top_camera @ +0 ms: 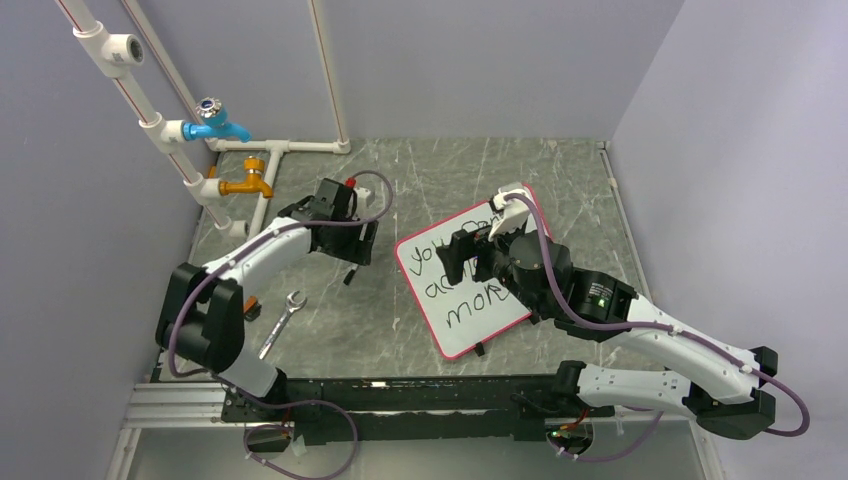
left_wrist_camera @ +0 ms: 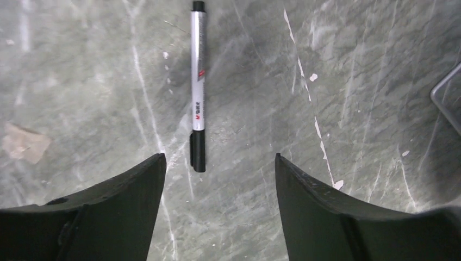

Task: Write a sentence on the whiteboard
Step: Reset both arms

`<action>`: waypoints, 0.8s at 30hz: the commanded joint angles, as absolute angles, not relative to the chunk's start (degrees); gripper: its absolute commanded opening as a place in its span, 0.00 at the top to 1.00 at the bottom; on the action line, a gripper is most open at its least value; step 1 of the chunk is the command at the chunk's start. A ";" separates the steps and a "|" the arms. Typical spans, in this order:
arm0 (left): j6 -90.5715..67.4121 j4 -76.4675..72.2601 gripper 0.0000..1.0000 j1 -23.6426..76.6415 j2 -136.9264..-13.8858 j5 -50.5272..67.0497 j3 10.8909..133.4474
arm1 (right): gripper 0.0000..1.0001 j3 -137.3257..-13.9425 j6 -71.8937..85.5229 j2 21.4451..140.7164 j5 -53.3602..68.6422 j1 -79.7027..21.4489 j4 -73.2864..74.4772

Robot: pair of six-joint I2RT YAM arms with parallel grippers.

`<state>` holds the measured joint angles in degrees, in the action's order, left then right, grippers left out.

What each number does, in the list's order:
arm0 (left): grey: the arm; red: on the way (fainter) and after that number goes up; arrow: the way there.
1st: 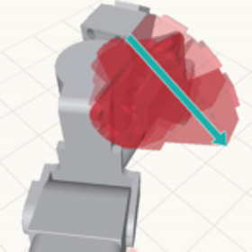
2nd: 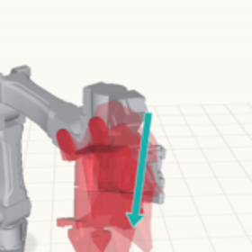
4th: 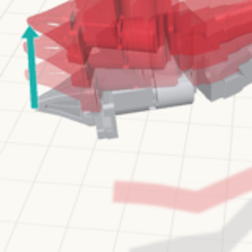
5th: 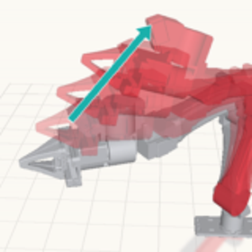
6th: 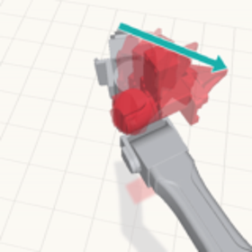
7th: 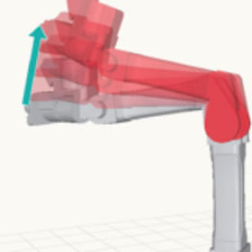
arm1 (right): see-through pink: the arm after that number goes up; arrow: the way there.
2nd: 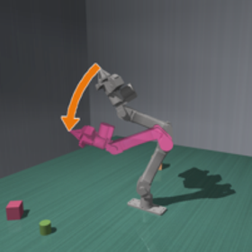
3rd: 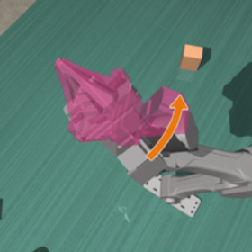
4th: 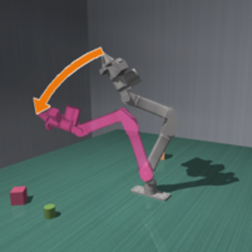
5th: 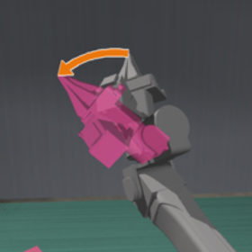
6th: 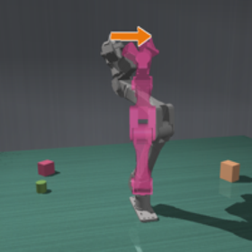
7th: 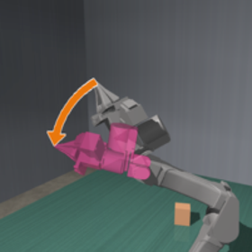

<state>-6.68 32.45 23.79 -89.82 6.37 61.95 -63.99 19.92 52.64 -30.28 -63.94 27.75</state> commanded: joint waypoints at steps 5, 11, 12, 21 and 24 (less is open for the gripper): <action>-5.67 29.81 0.14 25.67 -78.79 0.18 62.37 | 0.04 -64.46 19.42 51.23 -33.75 -63.98 26.32; -3.04 23.21 0.14 27.91 -68.59 -3.39 57.94 | 0.04 -63.05 19.14 49.88 -35.23 -63.98 24.77; -2.78 22.05 0.13 28.23 -66.82 -3.51 57.16 | 0.04 -62.45 19.16 49.40 -35.46 -63.98 24.15; -6.45 12.05 0.01 29.05 -52.01 -2.71 51.58 | 0.04 -57.16 18.22 46.78 -37.76 -63.99 17.17; -10.33 11.60 0.01 28.89 -48.49 -5.14 51.25 | 0.03 -56.60 18.30 46.73 -39.80 -64.01 15.92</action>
